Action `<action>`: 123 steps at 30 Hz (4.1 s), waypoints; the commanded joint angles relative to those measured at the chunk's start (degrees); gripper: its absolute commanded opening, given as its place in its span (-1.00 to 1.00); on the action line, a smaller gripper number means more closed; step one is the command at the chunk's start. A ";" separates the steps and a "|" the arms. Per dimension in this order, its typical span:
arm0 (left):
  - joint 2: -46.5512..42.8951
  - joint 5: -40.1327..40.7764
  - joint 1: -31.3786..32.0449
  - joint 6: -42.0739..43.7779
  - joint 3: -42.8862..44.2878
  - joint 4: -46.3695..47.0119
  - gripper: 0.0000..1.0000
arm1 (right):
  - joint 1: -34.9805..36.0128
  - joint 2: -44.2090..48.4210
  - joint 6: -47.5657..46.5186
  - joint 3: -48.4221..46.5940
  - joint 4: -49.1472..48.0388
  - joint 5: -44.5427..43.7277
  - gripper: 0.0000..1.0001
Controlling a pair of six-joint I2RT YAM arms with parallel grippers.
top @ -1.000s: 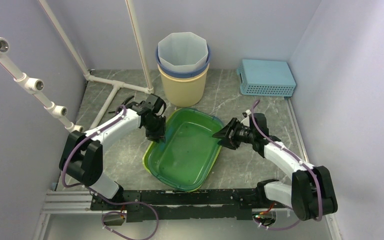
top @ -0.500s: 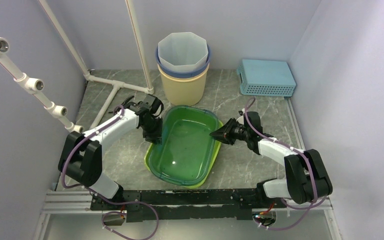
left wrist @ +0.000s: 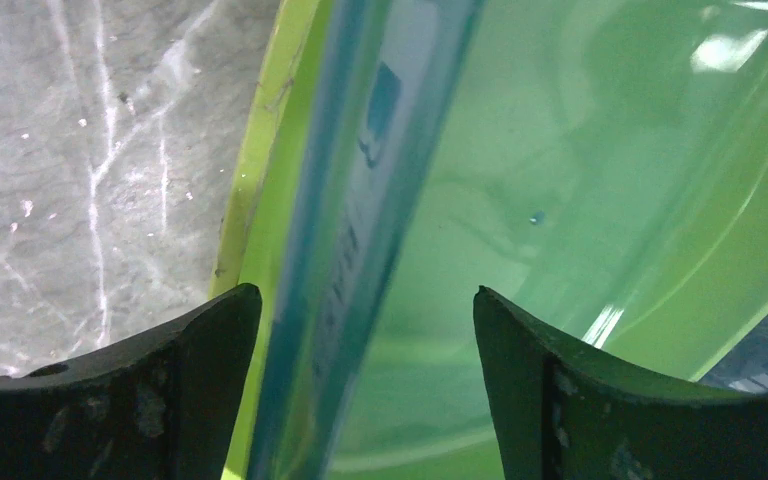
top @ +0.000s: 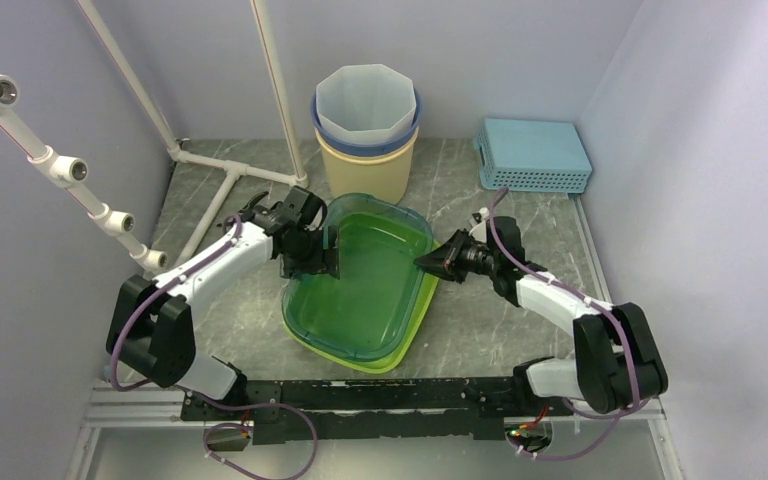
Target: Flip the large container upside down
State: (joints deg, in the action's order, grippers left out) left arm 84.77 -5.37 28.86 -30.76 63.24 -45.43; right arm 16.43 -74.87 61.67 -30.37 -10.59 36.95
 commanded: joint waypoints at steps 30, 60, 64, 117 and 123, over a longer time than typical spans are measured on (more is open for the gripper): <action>-8.69 -2.69 0.57 -2.54 -2.34 6.78 -0.76 | -2.28 5.20 -8.03 -11.59 10.89 6.76 -1.00; -16.53 -10.66 -1.35 1.83 -10.51 20.00 -0.95 | -2.43 4.78 -1.96 -7.02 2.65 15.34 -0.66; -16.65 -12.86 -1.35 2.80 -10.45 20.90 -0.95 | -2.44 4.83 -3.31 -7.77 2.61 15.74 -1.00; -7.88 -7.75 -1.40 -0.59 -7.52 16.67 0.88 | -2.63 22.79 -64.35 -49.61 48.96 -45.99 -1.00; -1.73 -6.20 -1.44 1.53 -5.78 13.08 0.74 | -2.58 22.42 -66.78 -47.54 48.00 -48.10 -1.00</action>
State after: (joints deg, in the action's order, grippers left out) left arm 79.24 -10.74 27.46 -31.81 55.33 -31.09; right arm 13.96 -52.84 -1.04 -77.12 43.11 -6.98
